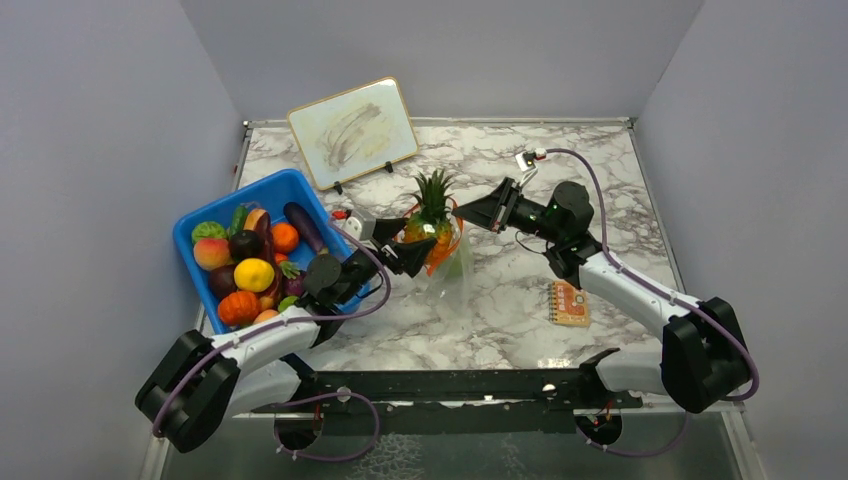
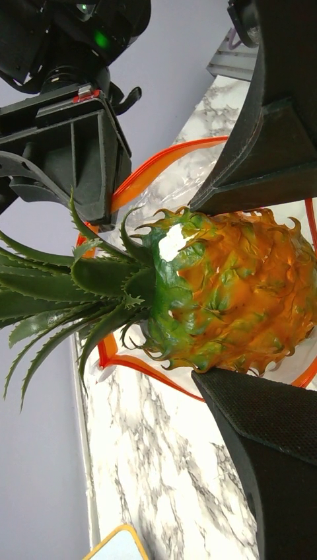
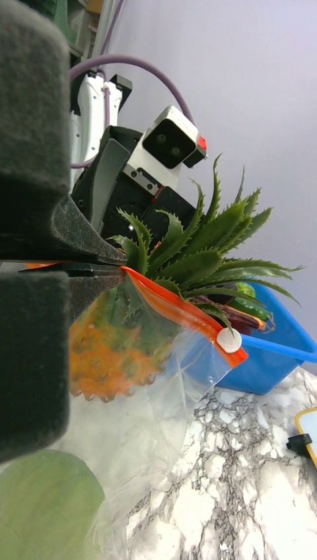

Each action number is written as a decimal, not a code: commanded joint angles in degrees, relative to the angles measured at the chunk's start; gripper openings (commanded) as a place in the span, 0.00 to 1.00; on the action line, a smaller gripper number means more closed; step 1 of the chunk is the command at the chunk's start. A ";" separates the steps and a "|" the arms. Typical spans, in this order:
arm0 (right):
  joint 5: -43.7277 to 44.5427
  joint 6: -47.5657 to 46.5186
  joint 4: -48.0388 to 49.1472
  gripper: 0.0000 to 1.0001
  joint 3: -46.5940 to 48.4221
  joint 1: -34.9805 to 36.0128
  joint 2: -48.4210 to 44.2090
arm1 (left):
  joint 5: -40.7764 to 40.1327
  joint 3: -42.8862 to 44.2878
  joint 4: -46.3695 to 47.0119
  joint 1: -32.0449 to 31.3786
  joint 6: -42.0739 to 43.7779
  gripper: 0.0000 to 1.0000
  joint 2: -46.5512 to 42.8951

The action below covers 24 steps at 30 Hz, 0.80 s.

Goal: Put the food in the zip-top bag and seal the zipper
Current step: Place the fake fruit in the zipper food storage bag.

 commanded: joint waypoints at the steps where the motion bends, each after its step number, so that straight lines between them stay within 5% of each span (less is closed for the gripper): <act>1: -1.40 -0.25 2.90 0.01 1.15 0.34 0.12 | 1.82 3.29 -11.41 -0.43 2.68 0.63 -5.35; 8: -1.56 -1.22 3.28 0.01 0.22 0.34 -0.35 | -1.58 11.68 -37.60 -0.47 4.16 0.80 -15.80; 13: -1.57 -0.38 4.82 0.01 -0.81 0.35 -0.29 | -2.24 20.26 -52.72 -0.46 7.49 0.82 -15.67; 18: -1.97 0.60 6.43 0.01 -1.19 0.30 0.22 | 0.04 17.80 -46.31 -0.49 6.72 0.67 -15.62; 24: -2.14 -0.06 5.55 0.01 -1.02 0.32 -0.52 | 2.33 17.38 -42.75 -0.48 5.68 0.90 -13.55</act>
